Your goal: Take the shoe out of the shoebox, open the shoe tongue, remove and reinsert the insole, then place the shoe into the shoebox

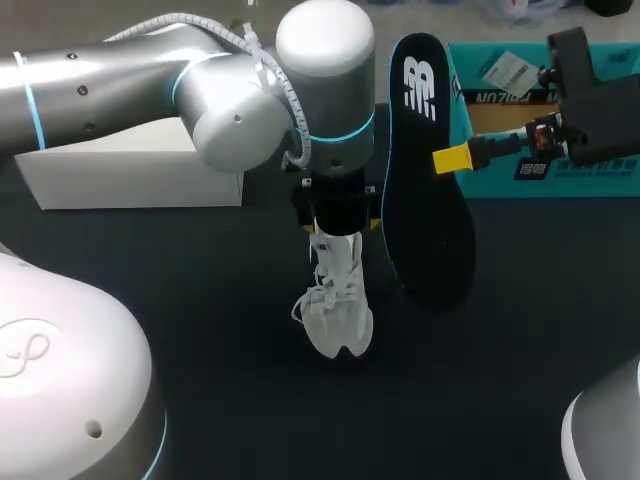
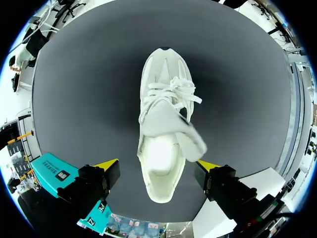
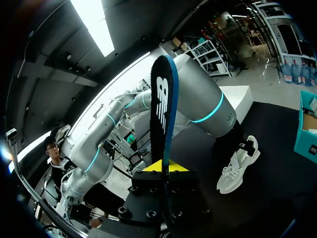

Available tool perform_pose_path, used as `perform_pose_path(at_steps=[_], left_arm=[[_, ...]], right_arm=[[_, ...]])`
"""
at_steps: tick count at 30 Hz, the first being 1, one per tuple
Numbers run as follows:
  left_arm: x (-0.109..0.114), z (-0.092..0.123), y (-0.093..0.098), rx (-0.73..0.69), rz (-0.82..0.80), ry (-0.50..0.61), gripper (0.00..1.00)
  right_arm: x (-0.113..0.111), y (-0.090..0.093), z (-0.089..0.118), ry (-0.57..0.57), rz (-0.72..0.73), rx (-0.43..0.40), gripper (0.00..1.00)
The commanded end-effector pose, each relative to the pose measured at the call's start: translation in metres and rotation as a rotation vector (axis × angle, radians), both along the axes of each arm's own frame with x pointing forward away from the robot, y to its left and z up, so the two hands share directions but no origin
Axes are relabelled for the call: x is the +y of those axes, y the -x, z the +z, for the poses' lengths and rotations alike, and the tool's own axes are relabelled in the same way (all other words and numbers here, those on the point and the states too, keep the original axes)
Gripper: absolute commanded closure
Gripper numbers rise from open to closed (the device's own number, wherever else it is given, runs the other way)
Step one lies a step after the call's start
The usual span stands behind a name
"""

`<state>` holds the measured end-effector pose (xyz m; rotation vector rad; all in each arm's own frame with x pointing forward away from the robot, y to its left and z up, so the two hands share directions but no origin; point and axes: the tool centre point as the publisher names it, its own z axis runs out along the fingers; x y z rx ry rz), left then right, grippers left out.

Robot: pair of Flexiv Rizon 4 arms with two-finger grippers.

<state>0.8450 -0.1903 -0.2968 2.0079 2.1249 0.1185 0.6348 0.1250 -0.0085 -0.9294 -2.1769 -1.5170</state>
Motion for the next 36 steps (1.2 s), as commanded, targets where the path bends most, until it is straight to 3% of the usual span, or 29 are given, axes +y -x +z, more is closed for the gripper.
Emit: perform_pose_path(at_steps=[1, 9, 13, 14, 15, 29, 32, 36], left_arm=[[0.029, 0.014, 0.000, -0.029, -0.043, 0.137, 0.00], [0.047, 0.022, -0.006, -0.037, -0.137, 0.255, 0.00], [0.048, 0.021, -0.006, -0.027, -0.175, 0.290, 0.00], [0.048, 0.021, -0.006, -0.027, -0.175, 0.290, 0.00], [0.048, 0.021, -0.006, -0.027, -0.175, 0.290, 0.00], [0.048, 0.021, -0.006, -0.027, -0.175, 0.290, 0.00], [0.050, 0.029, -0.007, -0.005, -0.094, 0.533, 0.00], [0.059, 0.053, -0.012, -0.028, -0.013, 0.768, 0.00]], right_arm=[[0.000, -0.007, 0.000, -0.008, -0.010, 0.021, 1.00], [-0.026, -0.049, 0.017, -0.055, -0.099, 0.070, 1.00], [-0.033, -0.074, 0.014, -0.036, -0.105, 0.127, 1.00], [-0.035, -0.080, 0.011, -0.012, -0.124, 0.181, 1.00], [-0.040, -0.086, 0.009, 0.016, -0.166, 0.158, 1.00], [-0.040, -0.086, 0.009, 0.016, -0.166, 0.158, 1.00], [-0.040, -0.086, 0.009, 0.016, -0.166, 0.158, 1.00], [-0.043, -0.113, 0.007, -0.035, -0.222, 0.252, 1.00]])
